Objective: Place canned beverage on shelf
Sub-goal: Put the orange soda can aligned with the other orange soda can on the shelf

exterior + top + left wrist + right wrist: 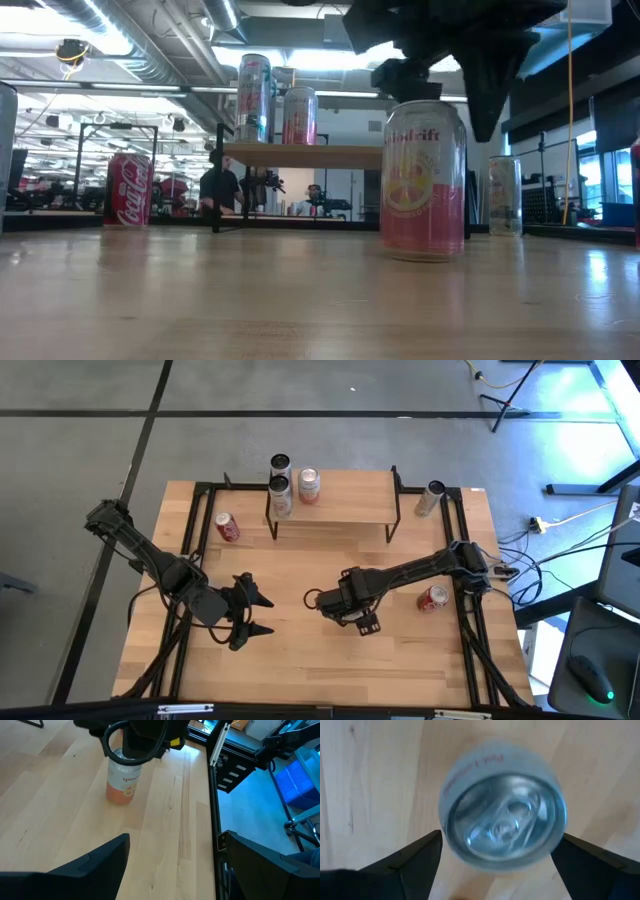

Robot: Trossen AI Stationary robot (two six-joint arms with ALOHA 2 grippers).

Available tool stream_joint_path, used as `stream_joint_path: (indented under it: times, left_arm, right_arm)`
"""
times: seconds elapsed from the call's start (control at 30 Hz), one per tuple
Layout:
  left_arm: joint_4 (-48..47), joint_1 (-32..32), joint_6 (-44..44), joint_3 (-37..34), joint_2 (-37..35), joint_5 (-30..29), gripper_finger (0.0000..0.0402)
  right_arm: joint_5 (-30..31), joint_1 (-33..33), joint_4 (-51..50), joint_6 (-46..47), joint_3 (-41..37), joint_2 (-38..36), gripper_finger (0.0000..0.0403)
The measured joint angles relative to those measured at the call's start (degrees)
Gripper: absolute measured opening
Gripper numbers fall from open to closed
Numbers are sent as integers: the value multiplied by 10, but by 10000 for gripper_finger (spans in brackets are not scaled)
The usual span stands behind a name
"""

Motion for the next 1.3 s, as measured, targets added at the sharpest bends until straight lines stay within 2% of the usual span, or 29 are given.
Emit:
stream_joint_path:
  times: [0.13,0.3,0.4,0.53,0.67,0.87,1.13,1.3]
  left_arm:
    - [0,0,0,0,0,0,318]
    - [0,0,0,0,0,-10,318]
    - [3,1,0,0,0,-19,318]
    - [5,11,-4,0,0,-26,318]
    - [34,27,-4,0,4,-29,318]
    - [64,72,0,0,51,-13,318]
    - [100,140,-19,0,149,49,318]
    - [140,157,-17,0,205,64,318]
  right_arm:
    - [-29,5,-16,42,0,-22,348]
    - [-22,31,-7,110,-8,-69,348]
    - [-24,52,33,165,-57,-123,348]
    - [-17,83,122,260,-178,-204,349]
    - [43,117,250,367,-295,-282,349]
    - [199,175,368,452,-409,-352,349]
    - [196,190,492,477,-448,-331,349]
    - [280,204,501,450,-487,-314,349]
